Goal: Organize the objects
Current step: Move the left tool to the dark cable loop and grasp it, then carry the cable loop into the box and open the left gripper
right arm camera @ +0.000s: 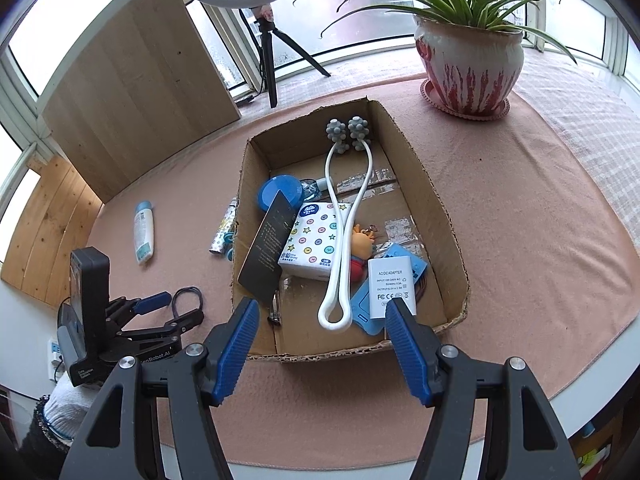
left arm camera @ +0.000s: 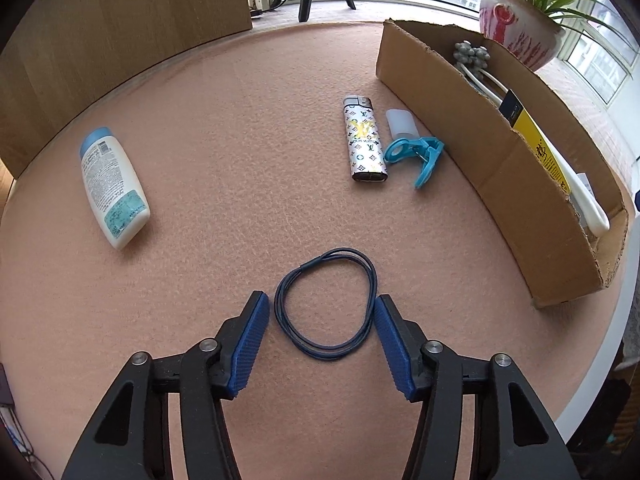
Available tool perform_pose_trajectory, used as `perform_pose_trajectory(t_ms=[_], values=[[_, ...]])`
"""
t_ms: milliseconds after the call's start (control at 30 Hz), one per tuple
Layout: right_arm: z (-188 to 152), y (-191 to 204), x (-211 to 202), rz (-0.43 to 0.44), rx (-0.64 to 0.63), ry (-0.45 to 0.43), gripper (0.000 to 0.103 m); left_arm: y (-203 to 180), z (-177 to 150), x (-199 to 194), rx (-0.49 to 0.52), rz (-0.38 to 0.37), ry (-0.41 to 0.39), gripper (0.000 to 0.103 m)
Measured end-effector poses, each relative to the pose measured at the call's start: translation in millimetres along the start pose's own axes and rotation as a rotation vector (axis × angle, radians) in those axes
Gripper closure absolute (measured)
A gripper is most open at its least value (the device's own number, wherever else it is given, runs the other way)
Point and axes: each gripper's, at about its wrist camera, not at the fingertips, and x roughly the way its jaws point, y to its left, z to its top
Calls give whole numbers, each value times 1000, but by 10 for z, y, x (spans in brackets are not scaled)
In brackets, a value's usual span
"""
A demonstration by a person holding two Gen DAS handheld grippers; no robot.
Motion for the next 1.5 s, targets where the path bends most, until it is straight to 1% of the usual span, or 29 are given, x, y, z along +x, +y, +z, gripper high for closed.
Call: perform_pose_trajectory(t_ms=[33, 67, 100, 167, 200, 233, 267, 367, 500, 700, 800, 933, 1133, 1300, 1500], values=[[-2, 3, 2, 1, 2, 0, 41, 9, 2, -4, -1, -1, -3, 54], [-3, 6, 5, 1, 4, 0, 41, 15, -19, -19, -2, -3, -7, 61], [-2, 11, 10, 1, 5, 0, 41, 24, -29, -26, -3, -7, -9, 65], [-3, 25, 24, 0, 6, 3, 41, 65, -33, -32, -15, -18, -10, 81], [-5, 35, 31, 0, 6, 5, 41, 90, -24, -33, -26, -28, -9, 85], [-8, 45, 36, 0, 5, 5, 41, 169, 30, -24, -40, -42, -6, 94], [-9, 55, 40, 0, 3, 6, 41, 201, 35, -19, -54, -59, -3, 98], [-12, 70, 41, -1, 2, 5, 41, 261, 30, -13, -83, -98, -3, 98], [-9, 62, 33, -5, 6, 3, 41, 311, 7, -70, -123, -129, -13, 98], [-13, 31, 0, -13, 14, -4, 41, 322, 79, -261, -145, -165, -57, 98], [-19, 16, -24, -19, 19, -12, 41, 282, 178, -376, -146, -182, -83, 98], [-38, -3, -60, -43, 13, -23, 41, 227, 324, -509, -128, -200, -116, 98], [-76, -51, -101, -66, 14, -31, 41, 26, 536, -663, -88, -225, -150, 98], [-111, -79, -121, -85, 9, -37, 41, -236, 732, -705, -41, -251, -166, 98], [-141, -142, -130, -93, 17, -33, 41, -569, 894, -721, 8, -293, -173, 98]])
